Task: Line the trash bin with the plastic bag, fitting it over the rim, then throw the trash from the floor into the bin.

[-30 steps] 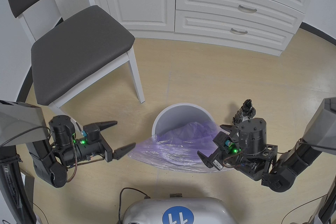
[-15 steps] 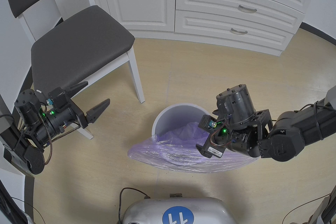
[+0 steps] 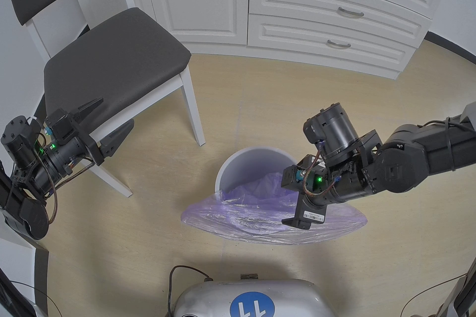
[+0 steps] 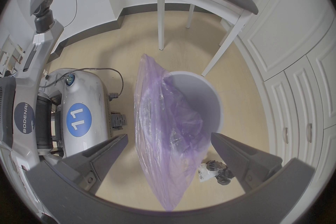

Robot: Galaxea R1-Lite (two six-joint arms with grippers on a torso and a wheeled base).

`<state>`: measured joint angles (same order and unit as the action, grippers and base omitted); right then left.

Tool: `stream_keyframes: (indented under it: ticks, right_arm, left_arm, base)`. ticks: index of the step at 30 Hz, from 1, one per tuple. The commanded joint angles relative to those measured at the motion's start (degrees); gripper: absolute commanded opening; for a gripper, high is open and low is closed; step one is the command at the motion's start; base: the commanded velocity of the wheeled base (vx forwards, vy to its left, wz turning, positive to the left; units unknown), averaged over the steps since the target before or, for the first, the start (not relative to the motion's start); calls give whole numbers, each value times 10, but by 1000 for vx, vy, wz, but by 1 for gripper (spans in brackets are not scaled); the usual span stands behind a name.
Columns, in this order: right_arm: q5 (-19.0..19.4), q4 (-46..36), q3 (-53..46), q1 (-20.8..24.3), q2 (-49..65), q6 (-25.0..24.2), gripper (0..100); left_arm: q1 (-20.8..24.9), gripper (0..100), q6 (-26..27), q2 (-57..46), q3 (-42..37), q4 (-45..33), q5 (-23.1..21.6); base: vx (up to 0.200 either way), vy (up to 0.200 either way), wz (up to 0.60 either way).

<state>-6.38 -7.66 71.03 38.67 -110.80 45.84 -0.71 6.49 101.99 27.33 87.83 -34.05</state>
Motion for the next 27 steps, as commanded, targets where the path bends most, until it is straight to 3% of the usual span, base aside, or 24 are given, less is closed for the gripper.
stream_keyframes:
  ticks: [1,25,26,27]
  right_arm:
    - [6,1,15,-3,-50,1,100]
    - [42,1,92,-36,-193,17,100]
    - [42,1,92,-36,-193,17,0]
    - [51,1,94,-39,-195,17,0]
  left_arm:
    - [-4,100,-1,-8,1,1,-1]
    - [-15,100,-1,-13,2,1,-1]
    - [-15,100,-1,-12,2,1,-1]
    - [-15,100,0,-11,2,1,-1]
  base:
    - [0,0,0]
    - [0,0,0]
    - [0,0,0]
    - [0,0,0]
